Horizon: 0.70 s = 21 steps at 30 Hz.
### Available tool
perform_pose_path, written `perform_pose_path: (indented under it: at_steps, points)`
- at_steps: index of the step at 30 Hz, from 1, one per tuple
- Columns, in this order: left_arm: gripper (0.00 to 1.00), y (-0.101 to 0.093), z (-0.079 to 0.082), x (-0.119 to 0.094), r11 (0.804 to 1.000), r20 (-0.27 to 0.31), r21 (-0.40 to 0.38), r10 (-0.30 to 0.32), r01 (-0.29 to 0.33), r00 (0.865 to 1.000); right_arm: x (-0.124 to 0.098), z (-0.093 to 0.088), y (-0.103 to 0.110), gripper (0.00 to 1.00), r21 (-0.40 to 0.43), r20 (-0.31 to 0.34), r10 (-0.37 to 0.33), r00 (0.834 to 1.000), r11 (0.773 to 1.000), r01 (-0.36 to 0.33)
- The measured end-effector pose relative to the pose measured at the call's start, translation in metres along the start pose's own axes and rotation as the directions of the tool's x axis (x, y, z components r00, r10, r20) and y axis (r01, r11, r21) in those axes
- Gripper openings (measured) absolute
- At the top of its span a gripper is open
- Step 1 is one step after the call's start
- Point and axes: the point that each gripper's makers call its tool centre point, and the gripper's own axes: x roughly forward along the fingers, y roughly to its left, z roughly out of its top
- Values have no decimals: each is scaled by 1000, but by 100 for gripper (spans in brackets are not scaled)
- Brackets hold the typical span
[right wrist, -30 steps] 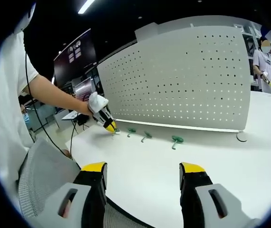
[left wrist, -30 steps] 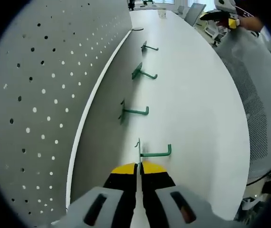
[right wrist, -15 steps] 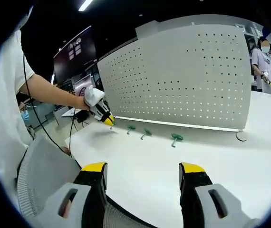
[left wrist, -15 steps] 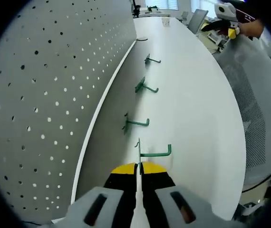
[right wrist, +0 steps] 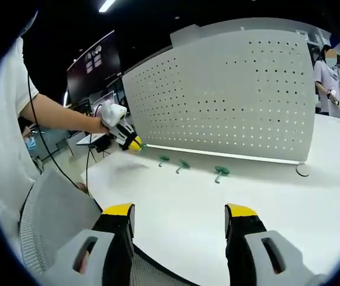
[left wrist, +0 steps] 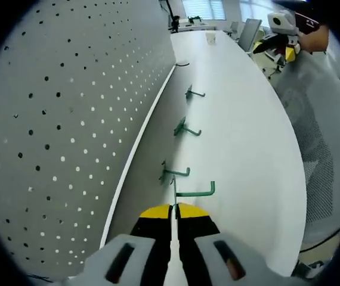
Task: Insert the hook assembly into the mounting plate slot until the hook locks in place.
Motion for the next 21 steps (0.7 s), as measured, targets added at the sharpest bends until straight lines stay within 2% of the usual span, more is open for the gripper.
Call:
perform_pose_path:
  at_steps: [6,9,12,21]
  points:
    - [1,0,5,-4,1000,24,-12,24,-23,999,-1,4,-1,59,4,16,0,1000,1000,0]
    - [1,-4,13,-7,999,67,-45,29,-26,997,-1,5,-1,59,8,20,2,1000,1000,-3]
    - [1,-7,15,-9,998,74,-40,41,-39,996,-1,5,0,59,6,21,4,1000,1000,-4]
    - [2,-6,31,-21,991,155,-98,105,-90,982,-2,7,0,59,-2,32,6,999,1000,-6]
